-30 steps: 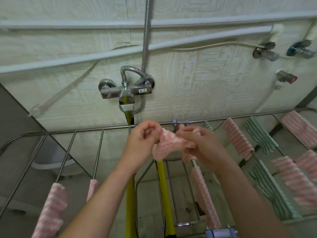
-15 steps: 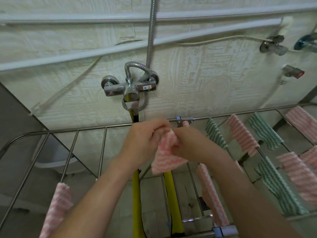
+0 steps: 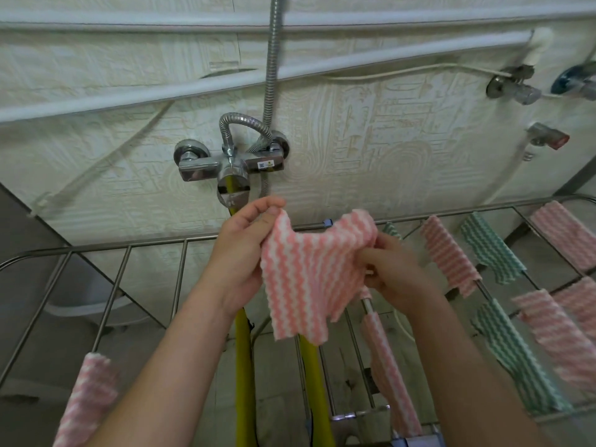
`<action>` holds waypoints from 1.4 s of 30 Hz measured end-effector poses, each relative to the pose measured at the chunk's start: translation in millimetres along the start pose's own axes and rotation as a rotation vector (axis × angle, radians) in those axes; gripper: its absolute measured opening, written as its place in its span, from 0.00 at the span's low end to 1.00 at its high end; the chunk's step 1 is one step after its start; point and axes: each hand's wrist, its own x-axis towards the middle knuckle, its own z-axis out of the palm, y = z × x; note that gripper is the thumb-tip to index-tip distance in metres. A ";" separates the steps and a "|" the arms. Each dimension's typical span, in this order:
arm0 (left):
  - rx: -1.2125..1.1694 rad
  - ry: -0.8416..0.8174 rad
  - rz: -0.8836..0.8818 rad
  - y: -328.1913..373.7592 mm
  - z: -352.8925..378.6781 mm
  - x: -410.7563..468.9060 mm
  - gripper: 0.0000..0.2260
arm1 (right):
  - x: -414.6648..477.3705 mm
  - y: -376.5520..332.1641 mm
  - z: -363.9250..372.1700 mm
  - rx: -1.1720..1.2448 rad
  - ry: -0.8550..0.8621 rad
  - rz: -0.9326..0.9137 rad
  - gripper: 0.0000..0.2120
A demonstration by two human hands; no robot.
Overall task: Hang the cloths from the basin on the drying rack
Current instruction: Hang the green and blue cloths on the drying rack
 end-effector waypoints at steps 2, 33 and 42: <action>-0.142 -0.060 -0.080 -7.7 -6.7 2.7 0.07 | 0.1 3.6 1.4 0.151 -0.066 0.066 0.13; 0.982 0.136 -0.112 -105.9 -58.1 102.9 0.26 | 163.0 73.7 18.4 0.148 0.054 0.460 0.19; 1.062 0.209 -0.188 -135.7 -63.2 133.6 0.30 | 182.8 86.2 34.0 0.116 0.098 0.467 0.12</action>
